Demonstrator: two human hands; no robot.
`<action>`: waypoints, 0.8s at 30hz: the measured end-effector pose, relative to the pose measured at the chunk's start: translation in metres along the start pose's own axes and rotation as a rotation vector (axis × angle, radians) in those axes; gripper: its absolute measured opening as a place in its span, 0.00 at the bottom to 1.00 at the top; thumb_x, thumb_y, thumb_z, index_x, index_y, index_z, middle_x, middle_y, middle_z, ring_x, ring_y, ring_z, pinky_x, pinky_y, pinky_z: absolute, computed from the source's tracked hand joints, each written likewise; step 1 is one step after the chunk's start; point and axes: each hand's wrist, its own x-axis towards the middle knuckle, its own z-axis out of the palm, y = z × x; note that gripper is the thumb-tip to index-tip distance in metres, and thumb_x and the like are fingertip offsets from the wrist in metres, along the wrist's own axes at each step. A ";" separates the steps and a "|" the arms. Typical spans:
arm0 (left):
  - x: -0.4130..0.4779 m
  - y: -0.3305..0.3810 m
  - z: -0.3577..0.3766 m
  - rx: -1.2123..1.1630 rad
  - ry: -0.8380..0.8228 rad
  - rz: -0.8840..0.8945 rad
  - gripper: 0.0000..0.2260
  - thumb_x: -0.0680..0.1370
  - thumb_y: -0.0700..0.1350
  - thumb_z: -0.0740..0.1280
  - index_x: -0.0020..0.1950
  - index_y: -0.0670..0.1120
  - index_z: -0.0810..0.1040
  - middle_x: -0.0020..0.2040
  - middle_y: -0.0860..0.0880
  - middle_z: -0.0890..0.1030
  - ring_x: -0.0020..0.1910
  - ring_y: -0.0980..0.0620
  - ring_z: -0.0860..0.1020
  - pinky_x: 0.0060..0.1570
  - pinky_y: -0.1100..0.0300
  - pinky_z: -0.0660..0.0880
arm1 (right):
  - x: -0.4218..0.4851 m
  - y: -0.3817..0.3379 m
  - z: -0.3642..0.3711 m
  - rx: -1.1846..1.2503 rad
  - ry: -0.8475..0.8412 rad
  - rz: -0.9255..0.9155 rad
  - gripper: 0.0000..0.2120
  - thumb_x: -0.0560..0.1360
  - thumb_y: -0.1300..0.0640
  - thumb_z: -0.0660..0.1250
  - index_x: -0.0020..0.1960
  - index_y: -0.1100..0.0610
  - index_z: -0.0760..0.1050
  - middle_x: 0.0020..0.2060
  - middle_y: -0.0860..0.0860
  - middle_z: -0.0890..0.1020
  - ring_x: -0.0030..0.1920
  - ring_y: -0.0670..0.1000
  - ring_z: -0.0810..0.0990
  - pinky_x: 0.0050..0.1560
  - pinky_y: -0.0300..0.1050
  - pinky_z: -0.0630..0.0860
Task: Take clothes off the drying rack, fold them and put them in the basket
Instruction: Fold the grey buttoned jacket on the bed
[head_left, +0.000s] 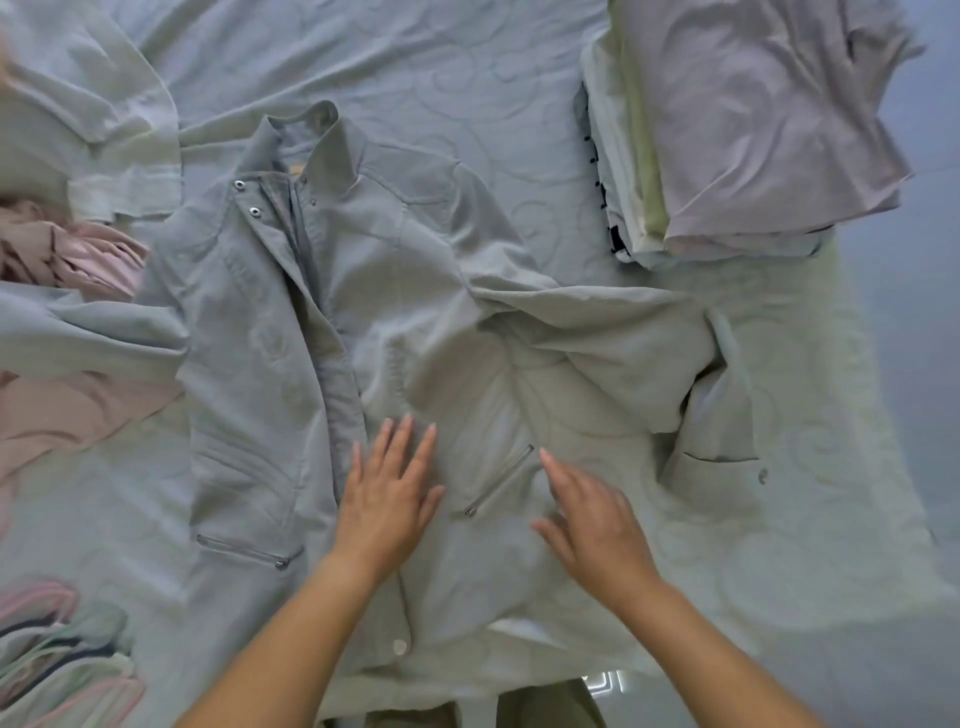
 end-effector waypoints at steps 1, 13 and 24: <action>-0.002 -0.010 -0.002 0.001 0.006 -0.041 0.29 0.76 0.59 0.53 0.76 0.49 0.60 0.75 0.42 0.64 0.73 0.41 0.62 0.66 0.38 0.63 | -0.002 -0.008 0.010 -0.013 -0.029 0.027 0.33 0.74 0.41 0.58 0.74 0.55 0.60 0.49 0.50 0.80 0.46 0.51 0.80 0.46 0.47 0.77; -0.015 -0.109 -0.029 -0.029 -0.002 -0.329 0.30 0.77 0.59 0.51 0.75 0.45 0.63 0.73 0.39 0.65 0.70 0.36 0.67 0.62 0.35 0.68 | -0.013 0.024 -0.015 -0.268 0.081 0.253 0.28 0.76 0.46 0.55 0.72 0.59 0.64 0.25 0.53 0.73 0.26 0.56 0.75 0.41 0.55 0.77; 0.076 -0.202 -0.099 -0.019 0.217 -0.221 0.29 0.77 0.58 0.57 0.74 0.43 0.63 0.71 0.38 0.69 0.69 0.35 0.68 0.62 0.36 0.69 | 0.169 -0.060 -0.022 -0.269 0.249 -0.106 0.25 0.77 0.44 0.55 0.72 0.51 0.62 0.64 0.60 0.72 0.62 0.61 0.72 0.68 0.67 0.61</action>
